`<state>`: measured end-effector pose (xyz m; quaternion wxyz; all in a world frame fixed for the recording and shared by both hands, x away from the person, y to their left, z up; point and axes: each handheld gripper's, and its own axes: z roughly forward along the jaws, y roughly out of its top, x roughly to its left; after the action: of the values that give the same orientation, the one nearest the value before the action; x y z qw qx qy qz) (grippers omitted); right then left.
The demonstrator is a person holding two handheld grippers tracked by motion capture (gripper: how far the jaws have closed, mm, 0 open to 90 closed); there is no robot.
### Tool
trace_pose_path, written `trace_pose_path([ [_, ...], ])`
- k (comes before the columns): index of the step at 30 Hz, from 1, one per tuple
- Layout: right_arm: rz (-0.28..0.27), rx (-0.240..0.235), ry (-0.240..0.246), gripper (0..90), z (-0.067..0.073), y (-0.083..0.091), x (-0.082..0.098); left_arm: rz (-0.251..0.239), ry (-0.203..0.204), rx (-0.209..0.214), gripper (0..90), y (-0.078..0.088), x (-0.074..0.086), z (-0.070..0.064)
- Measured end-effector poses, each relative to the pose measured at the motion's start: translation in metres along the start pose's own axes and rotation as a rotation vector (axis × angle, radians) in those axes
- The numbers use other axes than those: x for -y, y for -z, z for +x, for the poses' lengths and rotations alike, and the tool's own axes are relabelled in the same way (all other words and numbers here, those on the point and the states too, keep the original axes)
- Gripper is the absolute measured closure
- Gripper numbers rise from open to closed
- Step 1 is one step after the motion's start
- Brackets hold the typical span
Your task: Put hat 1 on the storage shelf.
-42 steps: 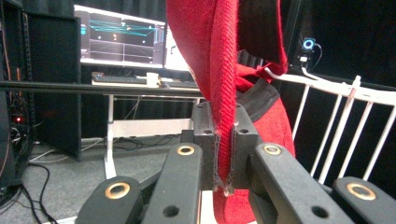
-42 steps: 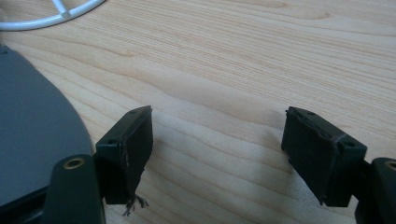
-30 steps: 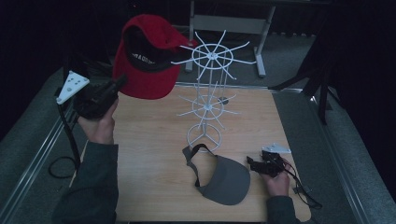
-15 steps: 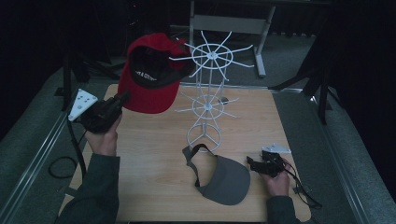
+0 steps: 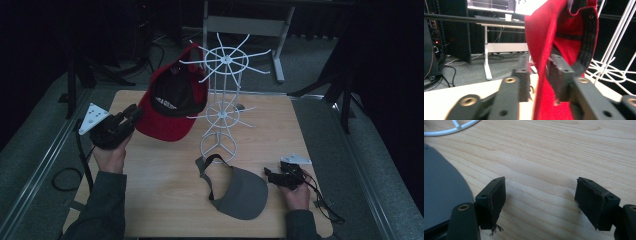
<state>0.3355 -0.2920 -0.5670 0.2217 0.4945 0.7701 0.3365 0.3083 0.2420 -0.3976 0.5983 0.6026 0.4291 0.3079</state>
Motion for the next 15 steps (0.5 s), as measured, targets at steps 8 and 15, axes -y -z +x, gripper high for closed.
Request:
trace_pose_path([
  [8, 0.0, -0.001, -0.001, 24.7, 0.0, 0.0, 0.0, -0.002, 0.008, -0.006, 53.9, 0.006, 0.002, 0.007],
  [15, 0.0, -0.001, 0.0, 24.7, 0.0, 0.0, 0.0, 0.002, 0.023, -0.053, 52.1, 0.012, 0.005, 0.016],
])
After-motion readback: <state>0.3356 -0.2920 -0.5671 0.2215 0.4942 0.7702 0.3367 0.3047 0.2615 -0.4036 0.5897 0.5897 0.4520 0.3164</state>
